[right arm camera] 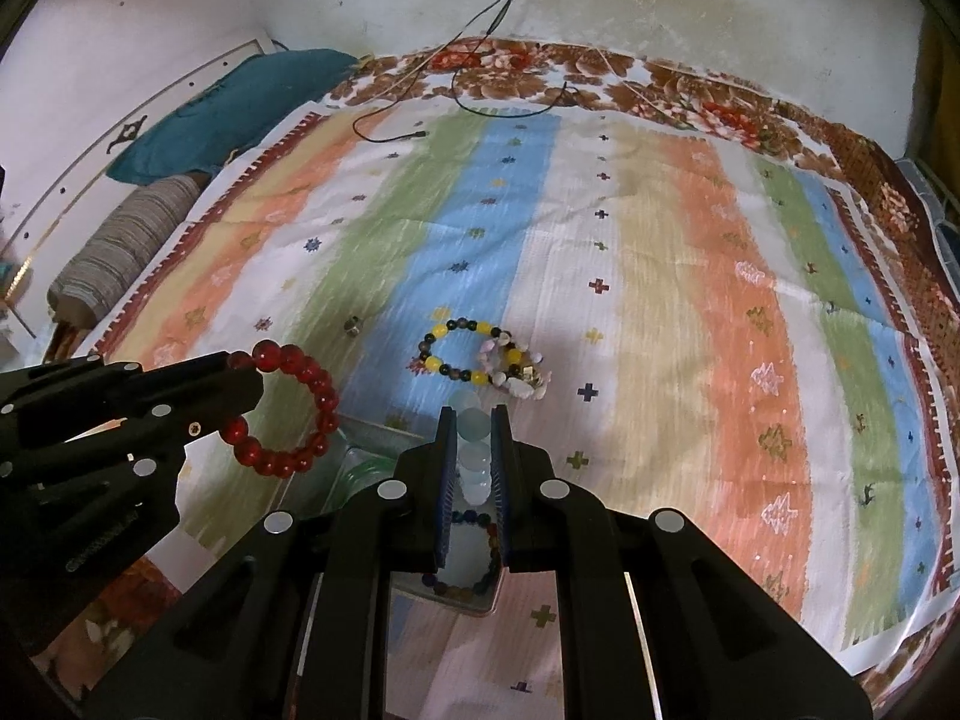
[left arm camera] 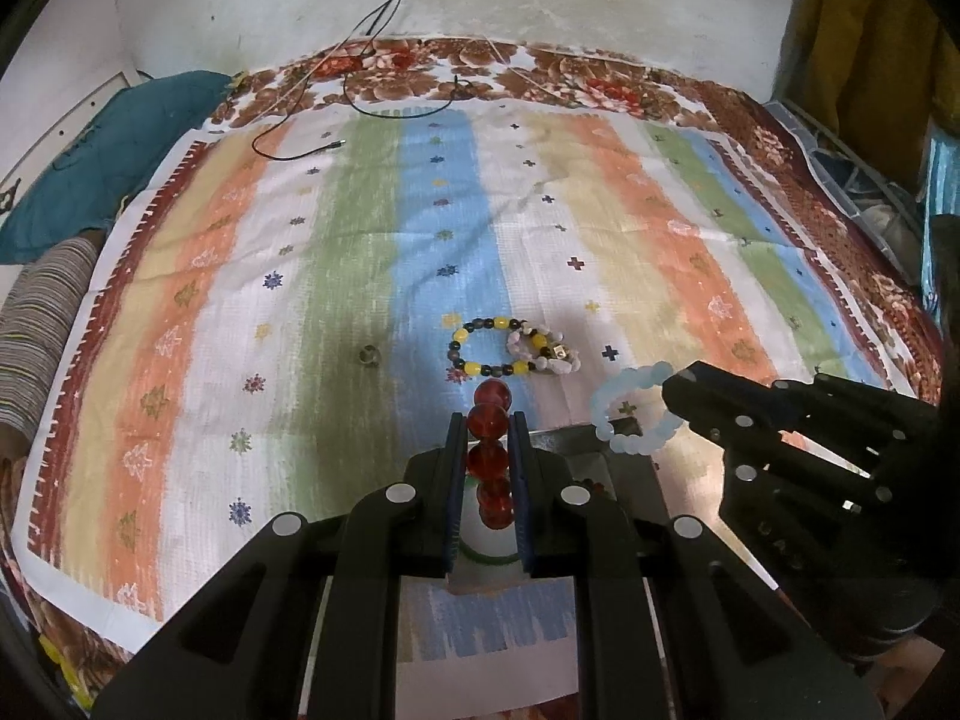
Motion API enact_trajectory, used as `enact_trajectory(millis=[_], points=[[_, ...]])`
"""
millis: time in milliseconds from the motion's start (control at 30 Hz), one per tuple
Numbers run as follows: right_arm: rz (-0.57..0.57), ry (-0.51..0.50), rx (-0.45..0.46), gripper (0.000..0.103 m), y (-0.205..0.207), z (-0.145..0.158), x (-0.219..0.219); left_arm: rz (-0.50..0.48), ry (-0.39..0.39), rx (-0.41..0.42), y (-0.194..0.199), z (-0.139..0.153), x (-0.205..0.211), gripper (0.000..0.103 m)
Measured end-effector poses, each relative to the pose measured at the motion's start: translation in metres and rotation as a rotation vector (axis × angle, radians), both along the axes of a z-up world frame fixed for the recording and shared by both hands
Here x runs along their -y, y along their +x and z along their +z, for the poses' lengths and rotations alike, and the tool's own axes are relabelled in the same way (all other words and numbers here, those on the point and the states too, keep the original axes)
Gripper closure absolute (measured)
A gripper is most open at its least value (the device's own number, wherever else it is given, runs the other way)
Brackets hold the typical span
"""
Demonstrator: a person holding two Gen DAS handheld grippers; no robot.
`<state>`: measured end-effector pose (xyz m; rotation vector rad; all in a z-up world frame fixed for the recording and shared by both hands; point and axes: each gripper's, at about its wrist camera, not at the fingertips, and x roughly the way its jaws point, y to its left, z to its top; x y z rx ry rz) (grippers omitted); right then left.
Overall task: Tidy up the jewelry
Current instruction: 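Lower both bracelets into the silver tin and open both tools, then move left tool to the yellow-and-black bracelet while right moves to the white bead strand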
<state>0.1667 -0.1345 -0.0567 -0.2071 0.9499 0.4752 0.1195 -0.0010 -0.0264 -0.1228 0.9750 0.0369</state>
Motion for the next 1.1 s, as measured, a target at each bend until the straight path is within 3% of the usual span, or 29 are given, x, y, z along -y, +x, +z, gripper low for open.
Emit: enact_trajectory(millis=[200,233,267,300,400,533,700,833,1100], points=[[0.003,0.016,-0.033,0.090,0.002,-0.003,0.001,-0.006,0.003,-0.010,-0.001,-0.003,0.004,0.089],[0.001,0.026,-0.039,0.090,0.003,-0.002,0.002,0.004,0.011,-0.002,-0.001,-0.002,0.003,0.087],[-0.004,0.030,-0.038,0.090,0.003,-0.002,0.003,0.023,0.017,0.005,-0.001,-0.002,0.001,0.076],[-0.009,0.032,-0.036,0.088,0.004,-0.001,0.004,0.031,0.013,0.009,-0.001,-0.002,-0.001,0.069],[-0.036,0.023,-0.029,0.072,0.009,-0.001,0.009,0.074,-0.010,0.011,0.000,-0.002,-0.012,0.064],[-0.057,0.009,-0.023,0.062,0.015,-0.002,0.014,0.113,-0.057,0.001,0.004,-0.003,-0.025,0.056],[-0.068,-0.013,-0.037,0.052,0.026,-0.008,0.015,0.120,-0.044,-0.020,0.015,-0.008,-0.029,0.046],[-0.078,-0.048,-0.042,0.045,0.035,-0.013,0.013,0.111,-0.040,-0.042,0.026,-0.013,-0.029,0.045],[-0.078,-0.065,-0.065,0.035,0.054,-0.023,0.008,0.107,0.001,-0.057,0.053,-0.024,-0.034,0.027]])
